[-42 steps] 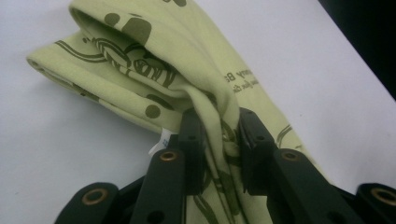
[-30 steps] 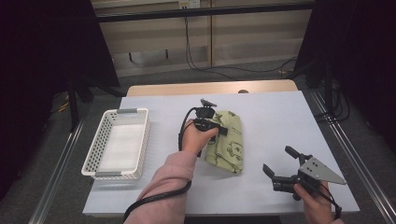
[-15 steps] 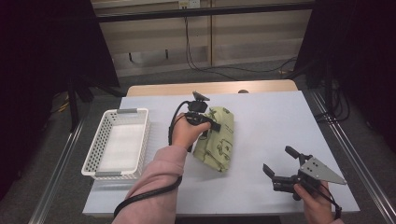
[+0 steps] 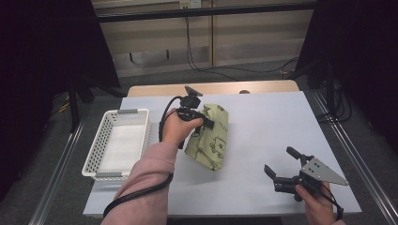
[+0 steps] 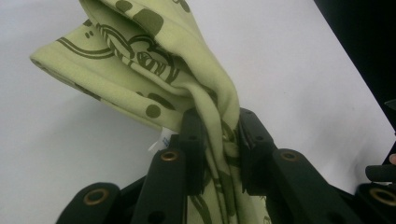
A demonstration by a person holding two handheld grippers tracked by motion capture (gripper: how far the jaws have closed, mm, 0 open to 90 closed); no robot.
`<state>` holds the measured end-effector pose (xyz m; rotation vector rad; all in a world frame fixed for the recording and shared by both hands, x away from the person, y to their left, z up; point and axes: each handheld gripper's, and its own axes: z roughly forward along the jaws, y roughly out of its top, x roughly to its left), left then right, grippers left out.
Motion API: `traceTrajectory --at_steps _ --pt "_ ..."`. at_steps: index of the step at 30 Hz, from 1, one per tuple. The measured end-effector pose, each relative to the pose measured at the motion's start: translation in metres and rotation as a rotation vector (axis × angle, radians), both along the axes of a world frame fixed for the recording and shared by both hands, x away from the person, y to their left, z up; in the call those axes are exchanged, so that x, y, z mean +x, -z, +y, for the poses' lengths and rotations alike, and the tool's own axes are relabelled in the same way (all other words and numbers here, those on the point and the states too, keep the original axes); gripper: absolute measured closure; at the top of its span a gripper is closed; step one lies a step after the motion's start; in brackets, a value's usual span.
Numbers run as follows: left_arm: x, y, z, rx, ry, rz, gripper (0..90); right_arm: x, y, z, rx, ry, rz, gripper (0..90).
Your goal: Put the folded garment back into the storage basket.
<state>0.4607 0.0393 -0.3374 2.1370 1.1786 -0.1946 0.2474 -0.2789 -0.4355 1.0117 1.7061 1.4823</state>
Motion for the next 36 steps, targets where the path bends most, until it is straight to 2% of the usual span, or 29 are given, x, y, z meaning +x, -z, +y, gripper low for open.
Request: traceTrajectory --at_steps 3,5,6,8,11,14,16,20,23,29,30,31,35,36 --pt "0.001 -0.004 0.006 0.008 0.010 0.015 75.0 0.000 0.000 0.000 0.001 0.002 0.001 0.6" --pt "0.001 -0.005 0.006 0.018 0.005 0.011 75.0 0.000 0.000 0.000 -0.001 0.003 0.003 0.6" --pt "0.001 -0.005 0.008 -0.010 0.012 0.024 75.1 0.000 0.000 0.000 0.000 0.004 0.004 0.6" --pt "0.001 -0.009 0.009 0.016 -0.001 0.010 75.0 0.000 0.000 0.000 0.002 0.002 0.002 0.6" --pt "0.001 -0.013 0.011 0.026 0.002 0.010 75.0 0.000 0.000 0.000 0.002 0.002 0.001 0.6" --pt "0.003 -0.018 0.016 0.017 0.022 0.026 75.0 0.000 0.000 0.000 -0.001 0.007 0.006 0.6" --pt "0.002 -0.022 0.016 0.031 0.002 0.022 75.0 0.000 0.000 0.000 -0.001 0.007 0.005 0.6" --pt "0.002 -0.027 0.020 0.038 0.001 0.020 75.0 0.000 0.000 0.000 0.001 0.005 0.005 0.6" --pt "0.002 -0.030 0.023 0.027 0.001 0.019 75.0 0.000 0.000 0.000 0.002 0.008 0.006 0.6" --pt "0.004 -0.036 0.029 0.054 0.015 0.031 75.0 0.000 0.000 0.000 0.002 0.004 0.004 0.5" --pt "0.005 -0.037 0.031 0.031 0.018 0.046 75.0 0.000 0.000 0.000 0.001 0.006 0.004 0.5" --pt "0.004 -0.038 0.031 0.047 0.008 0.029 75.0 0.000 0.000 0.000 0.002 0.009 0.006 0.5" --pt "0.005 -0.043 0.036 0.056 0.001 0.035 75.0 0.000 0.000 -0.001 0.000 0.010 0.005 0.5" --pt "0.005 -0.044 0.038 0.045 0.008 0.042 75.0 0.000 0.000 -0.001 0.000 0.008 0.004 0.5"
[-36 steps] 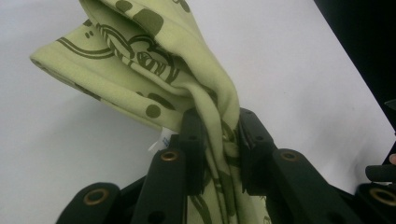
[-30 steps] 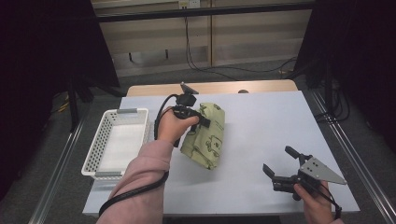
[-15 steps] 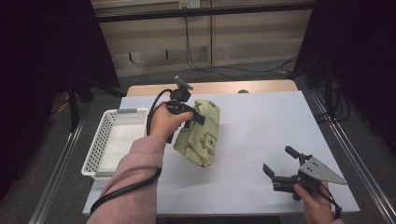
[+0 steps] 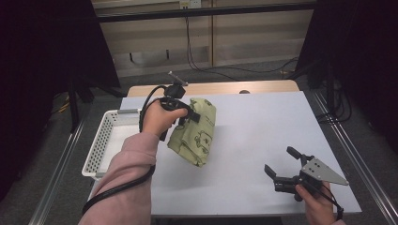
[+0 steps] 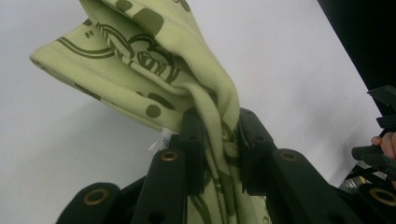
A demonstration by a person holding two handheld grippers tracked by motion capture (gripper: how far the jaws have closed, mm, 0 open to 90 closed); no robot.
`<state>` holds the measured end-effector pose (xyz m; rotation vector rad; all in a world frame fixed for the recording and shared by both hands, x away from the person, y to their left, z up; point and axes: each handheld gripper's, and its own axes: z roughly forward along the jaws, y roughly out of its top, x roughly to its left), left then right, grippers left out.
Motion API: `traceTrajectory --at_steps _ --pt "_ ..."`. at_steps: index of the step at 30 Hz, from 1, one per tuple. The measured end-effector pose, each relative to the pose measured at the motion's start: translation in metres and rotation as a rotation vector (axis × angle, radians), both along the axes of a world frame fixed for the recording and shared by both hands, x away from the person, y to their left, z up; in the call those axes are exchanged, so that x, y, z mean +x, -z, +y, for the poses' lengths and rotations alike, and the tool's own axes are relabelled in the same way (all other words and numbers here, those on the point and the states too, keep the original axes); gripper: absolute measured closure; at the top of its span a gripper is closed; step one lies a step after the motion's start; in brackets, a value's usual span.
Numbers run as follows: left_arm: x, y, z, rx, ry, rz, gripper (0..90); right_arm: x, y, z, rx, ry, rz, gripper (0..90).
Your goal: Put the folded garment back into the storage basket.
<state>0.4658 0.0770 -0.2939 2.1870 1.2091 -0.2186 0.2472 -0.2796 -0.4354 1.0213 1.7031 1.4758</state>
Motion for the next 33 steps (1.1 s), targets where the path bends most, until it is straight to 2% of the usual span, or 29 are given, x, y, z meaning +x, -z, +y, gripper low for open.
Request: traceTrajectory --at_steps 2,6,8,9,10,12,13,14,17,19,22,33 --pt "0.000 -0.001 0.002 -0.007 -0.001 -0.002 75.0 0.000 0.000 0.000 0.000 0.001 0.001 0.5" --pt "0.000 -0.004 0.004 0.010 -0.012 -0.004 75.0 0.000 0.000 0.000 0.001 0.002 0.002 0.5" --pt "0.000 -0.005 0.005 -0.002 -0.020 0.002 75.0 0.000 0.000 0.000 0.000 0.000 -0.001 0.5" --pt "0.001 -0.005 0.007 -0.002 0.002 0.007 75.0 0.000 0.000 0.000 -0.001 0.000 -0.001 0.5" --pt "0.000 -0.007 0.007 0.011 -0.010 0.004 75.0 0.000 0.000 0.000 -0.001 0.001 -0.001 0.5" --pt "0.001 -0.008 0.009 0.008 -0.006 0.002 75.0 0.000 0.000 0.000 0.000 0.002 0.001 0.5" --pt "0.000 -0.008 0.009 0.000 -0.019 0.005 75.0 0.000 0.000 0.000 -0.001 0.001 -0.001 0.5" --pt "0.001 -0.010 0.010 0.008 -0.010 0.015 75.0 0.000 0.000 0.000 0.002 0.002 0.002 0.5" --pt "0.002 -0.012 0.014 0.013 -0.010 0.005 75.0 0.000 0.000 0.000 0.001 0.001 -0.001 0.5" --pt "0.001 -0.014 0.015 0.011 -0.008 0.019 75.0 0.000 0.000 0.000 -0.003 0.000 -0.003 0.5" --pt "0.001 -0.015 0.018 0.021 -0.011 0.007 75.0 0.000 0.000 0.000 0.000 -0.003 -0.002 0.5" --pt "0.002 -0.025 0.027 0.043 -0.018 0.007 75.0 0.000 0.000 0.000 0.002 0.002 0.000 0.5"
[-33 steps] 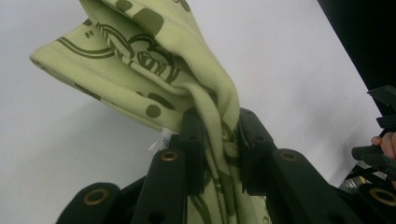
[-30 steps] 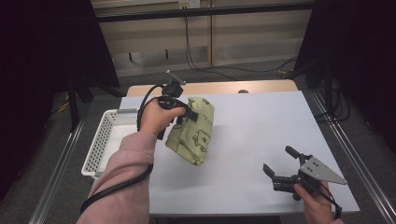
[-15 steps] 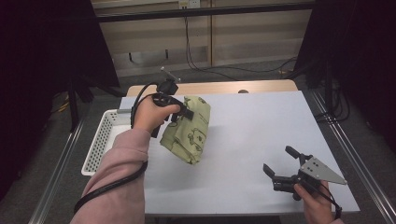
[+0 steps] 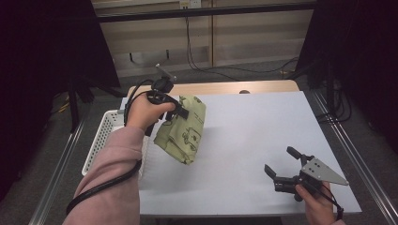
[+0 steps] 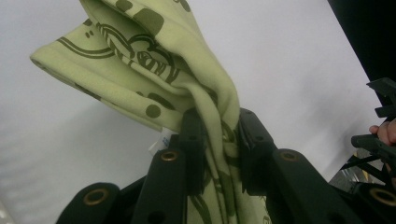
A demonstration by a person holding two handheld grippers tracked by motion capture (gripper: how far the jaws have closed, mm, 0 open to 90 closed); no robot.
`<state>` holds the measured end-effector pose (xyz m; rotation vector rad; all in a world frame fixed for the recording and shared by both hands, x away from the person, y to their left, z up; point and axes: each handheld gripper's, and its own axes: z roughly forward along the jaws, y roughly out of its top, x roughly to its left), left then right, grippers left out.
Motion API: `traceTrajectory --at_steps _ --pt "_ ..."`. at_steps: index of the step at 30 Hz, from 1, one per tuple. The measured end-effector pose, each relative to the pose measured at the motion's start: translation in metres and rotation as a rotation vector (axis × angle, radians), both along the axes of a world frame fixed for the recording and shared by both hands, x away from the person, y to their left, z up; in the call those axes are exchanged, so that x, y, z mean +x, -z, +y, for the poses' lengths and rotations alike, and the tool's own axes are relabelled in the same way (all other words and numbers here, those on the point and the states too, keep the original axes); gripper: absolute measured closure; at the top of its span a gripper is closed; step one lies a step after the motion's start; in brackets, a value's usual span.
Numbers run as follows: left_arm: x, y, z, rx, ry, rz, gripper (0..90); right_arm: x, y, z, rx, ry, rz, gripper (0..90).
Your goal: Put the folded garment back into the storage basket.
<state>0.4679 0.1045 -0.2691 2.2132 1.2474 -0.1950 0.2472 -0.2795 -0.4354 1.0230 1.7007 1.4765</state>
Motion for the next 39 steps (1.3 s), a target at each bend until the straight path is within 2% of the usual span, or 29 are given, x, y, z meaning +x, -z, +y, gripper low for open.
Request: traceTrajectory --at_steps 2,10,28,29,30,34,37,38,39 --pt "0.000 -0.001 0.002 0.001 -0.014 0.001 75.0 0.000 0.000 0.000 0.000 0.000 0.000 0.5" --pt "0.001 -0.007 0.010 0.019 -0.007 0.002 74.9 0.000 0.000 0.000 -0.002 -0.003 -0.004 0.5" --pt "0.004 -0.015 0.028 0.040 -0.036 -0.002 75.0 0.000 0.000 0.000 -0.001 -0.003 -0.005 0.5" --pt "0.006 -0.015 0.031 0.058 -0.001 -0.004 74.9 0.000 0.000 0.000 -0.001 -0.002 -0.005 0.5" --pt "0.005 -0.016 0.030 0.048 -0.035 -0.003 75.0 0.000 0.000 0.000 0.000 -0.001 -0.004 0.5" --pt "0.005 -0.016 0.033 0.044 -0.050 -0.003 75.0 0.000 0.000 0.000 -0.001 -0.003 -0.005 0.5" --pt "0.006 -0.015 0.036 0.044 -0.049 -0.009 74.9 0.000 0.000 0.000 -0.002 -0.003 -0.006 0.5" --pt "0.008 -0.017 0.039 0.067 -0.003 -0.006 75.0 0.000 0.000 0.000 -0.002 -0.002 -0.006 0.5" --pt "0.008 -0.017 0.040 0.067 -0.007 -0.003 75.0 0.000 0.000 0.000 0.000 -0.003 -0.004 0.5"
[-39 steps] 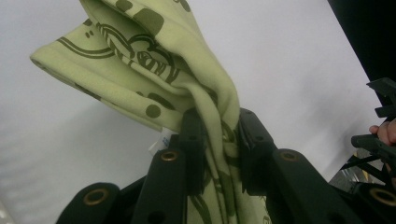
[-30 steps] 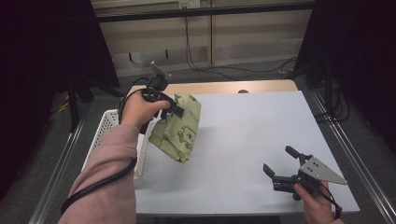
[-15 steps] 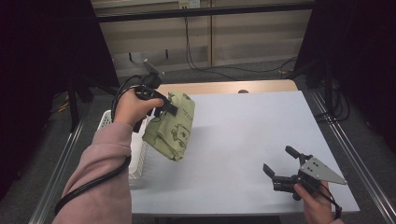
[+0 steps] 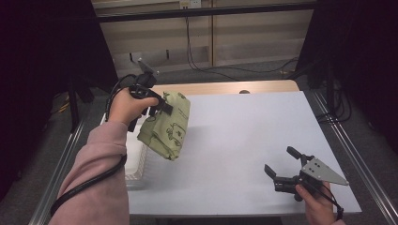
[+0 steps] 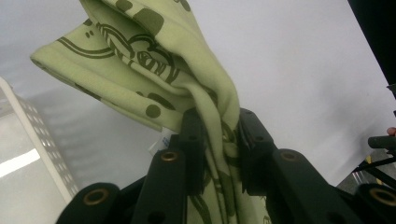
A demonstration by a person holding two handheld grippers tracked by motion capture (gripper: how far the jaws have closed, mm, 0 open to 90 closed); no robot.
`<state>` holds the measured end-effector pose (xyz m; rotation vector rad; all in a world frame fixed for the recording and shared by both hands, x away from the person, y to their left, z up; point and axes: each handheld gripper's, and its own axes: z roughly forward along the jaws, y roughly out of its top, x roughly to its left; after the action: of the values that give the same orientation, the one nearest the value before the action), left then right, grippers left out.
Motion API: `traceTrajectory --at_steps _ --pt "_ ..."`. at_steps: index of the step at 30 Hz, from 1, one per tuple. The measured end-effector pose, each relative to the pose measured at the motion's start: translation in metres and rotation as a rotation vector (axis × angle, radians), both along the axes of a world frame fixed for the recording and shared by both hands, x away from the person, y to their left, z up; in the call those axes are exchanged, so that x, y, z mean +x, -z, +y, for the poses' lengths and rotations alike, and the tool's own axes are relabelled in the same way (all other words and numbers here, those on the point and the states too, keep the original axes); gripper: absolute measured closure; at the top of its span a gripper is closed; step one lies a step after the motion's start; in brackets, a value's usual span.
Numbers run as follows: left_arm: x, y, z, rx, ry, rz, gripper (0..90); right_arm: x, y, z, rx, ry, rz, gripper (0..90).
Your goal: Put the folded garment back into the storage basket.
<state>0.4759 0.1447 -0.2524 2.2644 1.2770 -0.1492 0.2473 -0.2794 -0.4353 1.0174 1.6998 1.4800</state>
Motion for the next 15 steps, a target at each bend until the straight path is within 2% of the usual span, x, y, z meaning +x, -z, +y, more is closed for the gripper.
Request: traceTrajectory --at_steps 1,4,8,9,10,11,15 --pt "-0.001 0.001 -0.001 -0.020 -0.035 0.000 75.0 0.000 0.000 0.000 0.000 0.000 0.000 0.5" --pt "-0.001 0.000 0.000 -0.023 -0.059 0.000 75.0 0.000 0.000 0.000 -0.002 0.001 -0.002 0.5" --pt "0.000 -0.002 0.004 -0.019 -0.059 -0.005 74.9 0.000 0.000 0.000 0.000 0.001 -0.001 0.5" --pt "0.001 -0.003 0.007 0.004 -0.012 -0.001 75.0 0.000 0.000 0.000 0.000 0.001 -0.001 0.5" --pt "0.000 -0.003 0.006 -0.014 -0.051 -0.005 75.0 0.000 0.000 0.000 0.001 0.001 -0.001 0.5" --pt "0.000 -0.003 0.007 -0.015 -0.060 -0.005 75.0 0.000 0.000 0.000 0.001 0.000 0.000 0.5" --pt "0.001 -0.003 0.010 -0.013 -0.064 -0.012 75.0 0.000 0.000 0.000 0.000 0.001 -0.001 0.5"
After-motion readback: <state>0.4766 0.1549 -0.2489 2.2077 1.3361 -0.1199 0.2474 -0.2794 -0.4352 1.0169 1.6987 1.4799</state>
